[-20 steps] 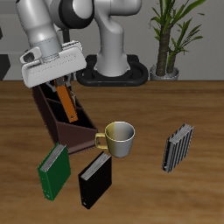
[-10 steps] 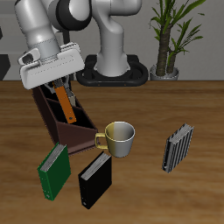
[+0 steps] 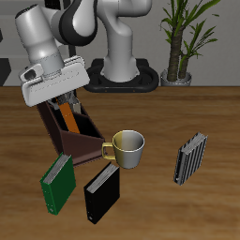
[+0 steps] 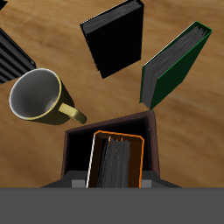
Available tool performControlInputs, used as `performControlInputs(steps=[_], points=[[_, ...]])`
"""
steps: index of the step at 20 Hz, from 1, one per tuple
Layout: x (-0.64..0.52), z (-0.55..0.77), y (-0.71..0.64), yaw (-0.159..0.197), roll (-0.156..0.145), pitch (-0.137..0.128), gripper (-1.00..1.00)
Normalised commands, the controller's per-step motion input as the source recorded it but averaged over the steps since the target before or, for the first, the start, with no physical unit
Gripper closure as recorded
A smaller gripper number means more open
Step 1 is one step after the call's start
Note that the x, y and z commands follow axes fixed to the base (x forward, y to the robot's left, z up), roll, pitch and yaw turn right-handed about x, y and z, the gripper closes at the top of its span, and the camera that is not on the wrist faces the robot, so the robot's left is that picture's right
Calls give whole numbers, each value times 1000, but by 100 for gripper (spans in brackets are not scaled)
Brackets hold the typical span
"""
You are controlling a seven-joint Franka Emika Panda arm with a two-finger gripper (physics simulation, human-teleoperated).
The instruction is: Place the yellow book into the right desk caddy's front compartment and place the orange book into the right desk caddy's left compartment and place the black book into the right desk caddy's back compartment
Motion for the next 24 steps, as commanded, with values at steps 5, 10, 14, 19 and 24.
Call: performControlInputs(steps=[5, 10, 14, 19, 24], points=[[75, -301, -14, -81, -63, 95, -100], [-2, -132, 73, -58, 7, 68, -100], [-102, -9, 173, -6, 39, 8, -100], [-95, 106, 211, -21, 25, -8, -100], [-21, 215, 280, -12, 30, -19, -100]])
